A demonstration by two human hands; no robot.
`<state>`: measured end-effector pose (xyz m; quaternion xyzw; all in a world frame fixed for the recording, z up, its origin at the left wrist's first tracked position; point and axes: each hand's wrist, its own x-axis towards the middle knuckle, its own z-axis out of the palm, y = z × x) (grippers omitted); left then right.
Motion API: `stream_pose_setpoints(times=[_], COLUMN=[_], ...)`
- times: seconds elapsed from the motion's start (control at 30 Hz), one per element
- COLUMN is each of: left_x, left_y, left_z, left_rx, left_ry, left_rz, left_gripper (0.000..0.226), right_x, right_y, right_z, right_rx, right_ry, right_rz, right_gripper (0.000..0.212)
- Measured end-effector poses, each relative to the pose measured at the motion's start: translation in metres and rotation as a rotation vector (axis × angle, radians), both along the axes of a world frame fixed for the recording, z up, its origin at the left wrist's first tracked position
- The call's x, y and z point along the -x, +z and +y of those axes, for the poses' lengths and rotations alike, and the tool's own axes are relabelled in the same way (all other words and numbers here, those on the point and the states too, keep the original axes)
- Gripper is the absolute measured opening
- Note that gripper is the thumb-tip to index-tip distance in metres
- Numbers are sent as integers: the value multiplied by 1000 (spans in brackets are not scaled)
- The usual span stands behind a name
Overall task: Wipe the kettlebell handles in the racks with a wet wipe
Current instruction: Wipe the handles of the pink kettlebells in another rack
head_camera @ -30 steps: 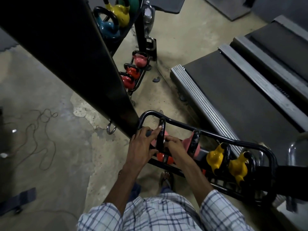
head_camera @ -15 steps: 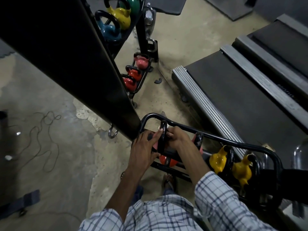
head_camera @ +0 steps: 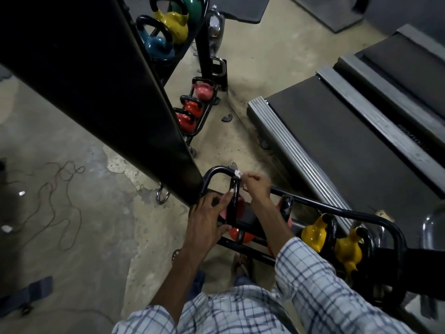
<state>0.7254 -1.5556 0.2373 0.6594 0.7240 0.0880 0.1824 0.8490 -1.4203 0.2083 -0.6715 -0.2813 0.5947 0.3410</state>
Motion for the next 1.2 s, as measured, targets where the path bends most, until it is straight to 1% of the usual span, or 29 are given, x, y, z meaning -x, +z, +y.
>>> stream_pose_setpoints(times=[0.03,0.1,0.17,0.23,0.3,0.4,0.5,0.57,0.67,0.77,0.83,0.9,0.97,1.03,1.1,1.13,1.2], left_x=[-1,0,1,0,-4,-10,-11,-11,-11,-12,-13,-13,-10,-6,-5,-5,-5], left_y=[0,0,-1,-1,-1,-4,-5,-3,-2,-1,-1,1,1,1,2,2,3], left_z=[0,-1,-1,0,1,0,0,0,0,-2,-2,-2,-2,-3,-3,-3,-2], left_rx=[4,-7,-34,-42,-29,-27,-32,-37,-34,-47,-56,-76,-101,-122,-134,-145,-158], left_ry=[4,9,7,4,1,-10,0,10,6,5,3,6,30,68,96,110,114], left_rz=[7,0,-26,-26,-1,58,108,98,91,112,106,85,44,6,-14,-27,-39], left_gripper=[108,105,97,93,94,95,87,84,80,78,81,87,91,95,97,97,93], right_x=[-1,-6,-11,-12,-10,-5,0,6,17,25,24,17,6,-4,-11,-13,-15], right_y=[4,12,21,30,38,47,59,64,59,56,54,54,48,41,36,35,33], right_z=[2,2,5,17,35,54,56,52,56,62,67,66,59,40,11,-5,-39], right_rx=[-5,-126,-290,-379,-367,-245,-253,-271,-310,-279,-244,-244,-262,-326,-468,-563,-693], right_ry=[43,202,471,709,835,936,1141,1247,1212,1195,1215,1201,1102,910,700,633,590], right_rz=[-19,-99,-243,-378,-479,-567,-623,-678,-787,-866,-843,-775,-675,-621,-580,-551,-539], right_gripper=[10,6,7,6,10,15,13,17,29,39,38,31,21,15,7,3,11])
